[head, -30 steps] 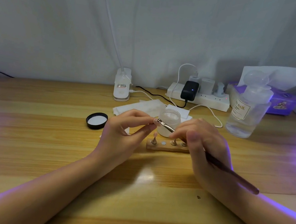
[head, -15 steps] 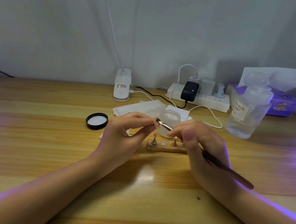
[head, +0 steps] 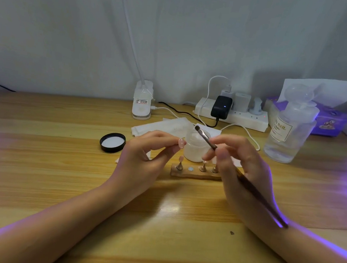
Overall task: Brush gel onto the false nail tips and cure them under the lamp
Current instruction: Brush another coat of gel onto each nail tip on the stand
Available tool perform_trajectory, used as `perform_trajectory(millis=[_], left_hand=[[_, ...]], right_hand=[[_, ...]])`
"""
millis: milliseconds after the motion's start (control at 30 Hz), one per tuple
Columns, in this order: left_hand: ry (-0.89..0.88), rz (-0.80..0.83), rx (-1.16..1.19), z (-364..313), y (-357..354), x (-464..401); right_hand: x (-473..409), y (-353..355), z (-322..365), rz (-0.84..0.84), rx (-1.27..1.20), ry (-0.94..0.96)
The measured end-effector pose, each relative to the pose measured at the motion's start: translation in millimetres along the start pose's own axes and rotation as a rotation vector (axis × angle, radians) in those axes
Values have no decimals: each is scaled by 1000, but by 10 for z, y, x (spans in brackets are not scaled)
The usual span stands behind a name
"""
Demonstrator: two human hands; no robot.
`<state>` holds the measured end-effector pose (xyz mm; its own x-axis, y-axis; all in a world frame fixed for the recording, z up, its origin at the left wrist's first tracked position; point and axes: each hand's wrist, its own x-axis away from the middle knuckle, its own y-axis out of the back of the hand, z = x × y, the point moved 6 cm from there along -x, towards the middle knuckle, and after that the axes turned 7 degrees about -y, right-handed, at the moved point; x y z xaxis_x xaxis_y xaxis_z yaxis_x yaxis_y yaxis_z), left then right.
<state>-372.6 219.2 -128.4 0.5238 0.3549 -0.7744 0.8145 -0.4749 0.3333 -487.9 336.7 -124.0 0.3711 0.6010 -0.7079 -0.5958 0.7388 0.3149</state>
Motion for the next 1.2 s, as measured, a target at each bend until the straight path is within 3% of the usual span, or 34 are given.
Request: perform_trajectory(millis=[167, 500, 733, 933, 1200], left_hand=[[-6, 15, -6, 4, -14, 1], [-7, 8, -16, -15, -2, -3], [-2, -12, -3, -4, -2, -1], [-18, -2, -16, -9, -1, -5], [-33, 7, 2, -16, -20, -7]], right_hand=[[1, -66, 115, 35, 134, 155], [37, -54, 58, 20, 122, 141], [44, -4, 57, -26, -23, 145], [20, -46, 39, 16, 71, 73], [38, -2, 43, -13, -13, 66]])
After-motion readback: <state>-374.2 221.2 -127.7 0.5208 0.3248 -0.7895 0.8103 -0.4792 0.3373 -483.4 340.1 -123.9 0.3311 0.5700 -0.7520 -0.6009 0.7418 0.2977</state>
